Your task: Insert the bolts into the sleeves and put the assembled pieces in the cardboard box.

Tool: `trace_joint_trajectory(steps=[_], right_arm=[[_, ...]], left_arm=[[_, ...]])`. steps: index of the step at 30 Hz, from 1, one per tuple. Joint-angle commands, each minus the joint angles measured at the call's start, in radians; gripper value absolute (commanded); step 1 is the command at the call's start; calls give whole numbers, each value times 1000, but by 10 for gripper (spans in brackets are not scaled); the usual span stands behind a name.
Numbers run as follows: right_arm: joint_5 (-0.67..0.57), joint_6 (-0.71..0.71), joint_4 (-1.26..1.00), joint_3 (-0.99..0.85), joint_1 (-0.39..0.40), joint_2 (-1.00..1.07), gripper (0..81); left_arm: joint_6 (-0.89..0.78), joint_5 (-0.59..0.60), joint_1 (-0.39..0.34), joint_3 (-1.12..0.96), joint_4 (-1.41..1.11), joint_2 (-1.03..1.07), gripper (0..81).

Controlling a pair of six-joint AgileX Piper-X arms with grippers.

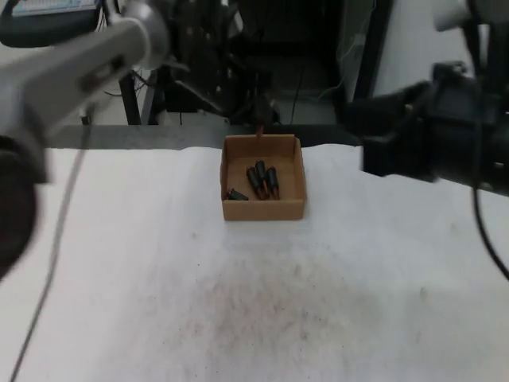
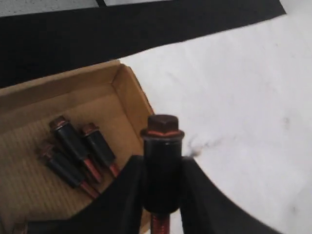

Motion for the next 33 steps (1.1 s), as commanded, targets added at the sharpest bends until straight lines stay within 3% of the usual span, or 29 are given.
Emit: trace_joint_trajectory(steps=[1,6,15,18,24,26,30,32,33], right_arm=[[9,-3,9,-4,0,-3,8],[9,-3,59,-4,-40,-46,8],[9,-3,112,-4,-48,-59,8],[9,-3,121,-4,-48,-59,8],[9,-3,136,-4,-48,-59,8],[9,-3,136,-4,-48,-59,8],[9,-3,143,-4,-48,-59,8],[9,-3,163,-4,-48,-59,8],[9,-3,180,-4,-50,-59,8]], left_arm=[[-4,-14,-1,-86,54,39,3],[-4,-43,-1,-202,115,158,3],[66,-111,-1,-203,120,188,12],[123,-110,-1,-208,120,188,103],[123,-108,-1,-232,121,188,442],[116,-108,-1,-245,125,188,487],[114,-108,-1,-286,152,188,466],[102,-108,0,-320,197,188,362],[87,-108,0,-337,223,188,265]])
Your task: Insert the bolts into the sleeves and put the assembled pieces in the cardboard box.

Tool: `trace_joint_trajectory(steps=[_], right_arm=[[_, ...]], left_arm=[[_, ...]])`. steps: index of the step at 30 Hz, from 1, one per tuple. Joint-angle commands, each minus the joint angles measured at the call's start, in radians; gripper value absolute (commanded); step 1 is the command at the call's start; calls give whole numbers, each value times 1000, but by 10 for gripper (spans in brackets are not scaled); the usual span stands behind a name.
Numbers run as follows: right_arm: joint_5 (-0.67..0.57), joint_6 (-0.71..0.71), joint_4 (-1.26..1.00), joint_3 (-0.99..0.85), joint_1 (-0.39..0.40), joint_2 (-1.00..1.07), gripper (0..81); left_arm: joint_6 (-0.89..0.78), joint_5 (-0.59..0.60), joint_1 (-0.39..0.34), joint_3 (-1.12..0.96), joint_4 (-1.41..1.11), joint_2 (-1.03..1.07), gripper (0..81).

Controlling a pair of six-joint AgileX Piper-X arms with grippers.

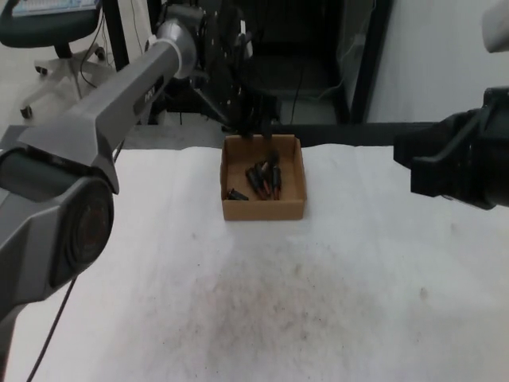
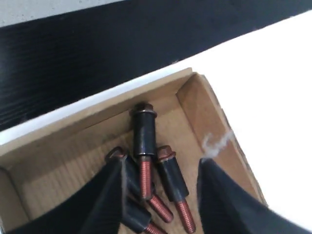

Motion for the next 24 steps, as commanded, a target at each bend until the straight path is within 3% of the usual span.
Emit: trace_joint_trajectory(steps=[1,2,11,14,18,24], right_arm=[[3,-3,39,-4,-9,-11,8],[3,-3,60,-4,-14,-11,8],[3,25,127,-4,-112,-86,8],[3,-32,149,-2,-158,-152,8],[3,-117,264,1,-222,-262,8],[3,-131,428,91,-325,-481,8]], left_arm=[[-28,-5,3,-59,76,-11,143],[-27,-7,4,-82,113,-11,10],[211,-7,11,-328,536,-48,3],[203,-7,2,-338,574,-118,3],[203,-27,-27,-338,573,-234,3],[228,-146,-121,-338,635,-416,3]])
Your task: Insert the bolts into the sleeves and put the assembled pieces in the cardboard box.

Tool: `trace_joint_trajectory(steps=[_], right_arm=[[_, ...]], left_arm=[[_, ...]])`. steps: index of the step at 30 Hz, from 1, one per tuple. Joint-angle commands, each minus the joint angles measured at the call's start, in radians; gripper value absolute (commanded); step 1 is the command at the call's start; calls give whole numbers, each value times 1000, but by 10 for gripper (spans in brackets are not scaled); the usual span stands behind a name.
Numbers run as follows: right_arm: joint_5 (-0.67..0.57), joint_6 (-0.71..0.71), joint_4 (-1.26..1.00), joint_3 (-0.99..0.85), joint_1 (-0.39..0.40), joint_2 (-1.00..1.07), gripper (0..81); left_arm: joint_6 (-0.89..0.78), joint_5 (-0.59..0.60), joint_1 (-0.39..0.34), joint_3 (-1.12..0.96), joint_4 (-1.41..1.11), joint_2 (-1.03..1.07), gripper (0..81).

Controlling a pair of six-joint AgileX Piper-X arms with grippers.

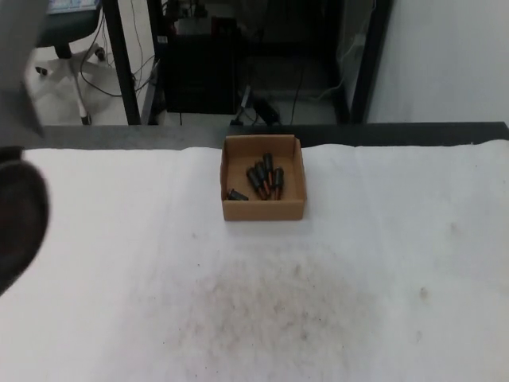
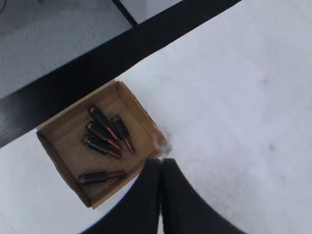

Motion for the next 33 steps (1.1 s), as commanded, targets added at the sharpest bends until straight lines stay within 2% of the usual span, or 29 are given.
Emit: trace_joint_trajectory(steps=[1,7,12,17,24,30,33], right_arm=[[2,-10,52,38,-29,-72,8],[-1,-10,99,145,-52,-308,8],[-1,-3,101,167,-52,-387,8],[-1,15,100,167,-52,-385,8],[-1,5,97,167,-52,-385,8],[-7,8,50,248,-52,-385,8],[-8,15,-43,295,-52,-385,8]], left_arm=[[22,-74,-57,-7,42,-98,3],[21,-198,-157,97,42,-276,3],[42,-295,-160,299,10,-404,3],[-14,-291,-112,655,-210,-502,3],[-90,-284,-106,1319,-486,-730,3],[-194,-314,-74,1801,-698,-1081,3],[-247,-351,-50,1947,-755,-1290,3]])
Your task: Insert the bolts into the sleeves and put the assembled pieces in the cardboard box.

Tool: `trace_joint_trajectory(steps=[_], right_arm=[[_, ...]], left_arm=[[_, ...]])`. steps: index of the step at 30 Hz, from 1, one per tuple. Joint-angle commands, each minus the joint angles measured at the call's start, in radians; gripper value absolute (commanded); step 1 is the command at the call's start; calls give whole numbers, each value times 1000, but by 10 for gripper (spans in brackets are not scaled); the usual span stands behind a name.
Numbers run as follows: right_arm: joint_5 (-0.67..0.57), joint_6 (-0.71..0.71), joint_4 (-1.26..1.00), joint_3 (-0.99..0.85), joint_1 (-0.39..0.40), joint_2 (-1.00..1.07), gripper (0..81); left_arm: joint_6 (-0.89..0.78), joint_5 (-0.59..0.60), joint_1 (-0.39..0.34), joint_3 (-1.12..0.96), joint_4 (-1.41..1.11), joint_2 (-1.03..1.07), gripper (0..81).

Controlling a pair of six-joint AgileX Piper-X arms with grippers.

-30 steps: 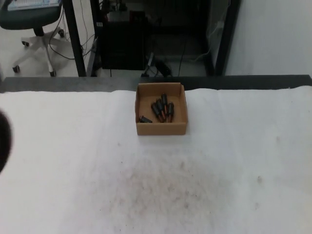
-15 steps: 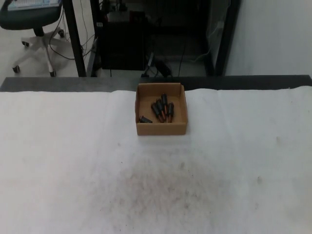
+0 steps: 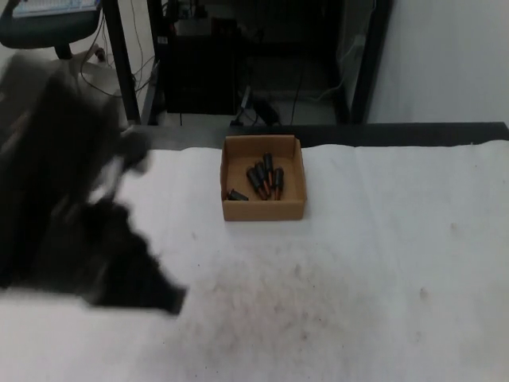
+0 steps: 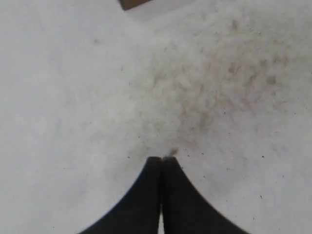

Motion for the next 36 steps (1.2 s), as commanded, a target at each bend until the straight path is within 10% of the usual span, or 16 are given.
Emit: trace_joint_trajectory(steps=[1,13,36], right_arm=[[-8,2,-68,22,-4,-5,8],[-111,270,-445,290,-4,-1,8],[-116,421,-464,464,-4,1,8]], left_arm=[[-67,-68,30,179,-104,-259,3],[-59,-193,51,499,-188,-902,3],[-146,-193,51,800,-341,-959,3]])
